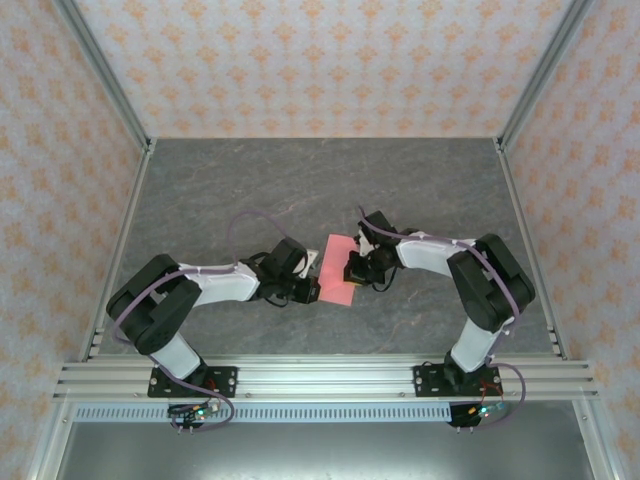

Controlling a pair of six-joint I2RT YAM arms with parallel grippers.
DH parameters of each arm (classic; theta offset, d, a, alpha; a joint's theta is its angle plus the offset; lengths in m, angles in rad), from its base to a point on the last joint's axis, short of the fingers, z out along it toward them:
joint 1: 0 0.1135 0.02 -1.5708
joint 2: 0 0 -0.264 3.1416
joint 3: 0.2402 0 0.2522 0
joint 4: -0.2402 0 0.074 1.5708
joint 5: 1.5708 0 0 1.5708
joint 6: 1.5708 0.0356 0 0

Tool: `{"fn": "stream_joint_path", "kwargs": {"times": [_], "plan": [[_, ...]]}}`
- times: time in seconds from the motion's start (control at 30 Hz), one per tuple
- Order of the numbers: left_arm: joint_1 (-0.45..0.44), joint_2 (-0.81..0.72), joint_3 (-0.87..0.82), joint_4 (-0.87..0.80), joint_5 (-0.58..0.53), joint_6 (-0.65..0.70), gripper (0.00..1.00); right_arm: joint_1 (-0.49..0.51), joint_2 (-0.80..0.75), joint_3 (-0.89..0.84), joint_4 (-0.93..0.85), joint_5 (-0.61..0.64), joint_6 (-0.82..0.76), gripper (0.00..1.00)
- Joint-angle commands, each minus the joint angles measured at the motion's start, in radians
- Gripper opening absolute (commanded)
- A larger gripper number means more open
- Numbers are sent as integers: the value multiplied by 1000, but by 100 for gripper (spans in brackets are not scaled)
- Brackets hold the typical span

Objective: Fold a paper plane with a square sheet of paper (fold left side to right side)
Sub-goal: Fold the triangle a second time at the center of the table, then turn over the paper at the center of the table.

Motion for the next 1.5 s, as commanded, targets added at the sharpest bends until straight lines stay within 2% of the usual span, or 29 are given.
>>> {"fn": "stream_joint_path", "kwargs": {"times": [0.0,0.37,0.47,0.5,0.67,0.83,1.2,1.3,1.47], "plan": [[-8,-41,-37,-107,-44,11,7,0,9,32,-61,65,-22,6],[-6,-185,-101,-149,-69,-1,8,-1,-32,49,-39,49,-24,7],[2,-217,-84,-147,-71,-19,15,0,-96,46,-29,71,-19,11],[6,-221,-75,-140,-65,-23,20,-1,-120,42,-29,86,-20,13],[24,-217,-4,-120,-71,-50,44,-2,-246,-20,-32,199,-15,39],[39,-177,49,-95,-128,-52,54,-22,-333,-114,5,206,20,54],[65,61,185,34,-47,-56,53,-32,-390,-250,158,85,126,67],[68,109,219,51,-28,-62,50,-32,-388,-265,180,72,139,67],[69,138,239,74,-1,-69,40,-32,-386,-270,181,66,137,68]]}}
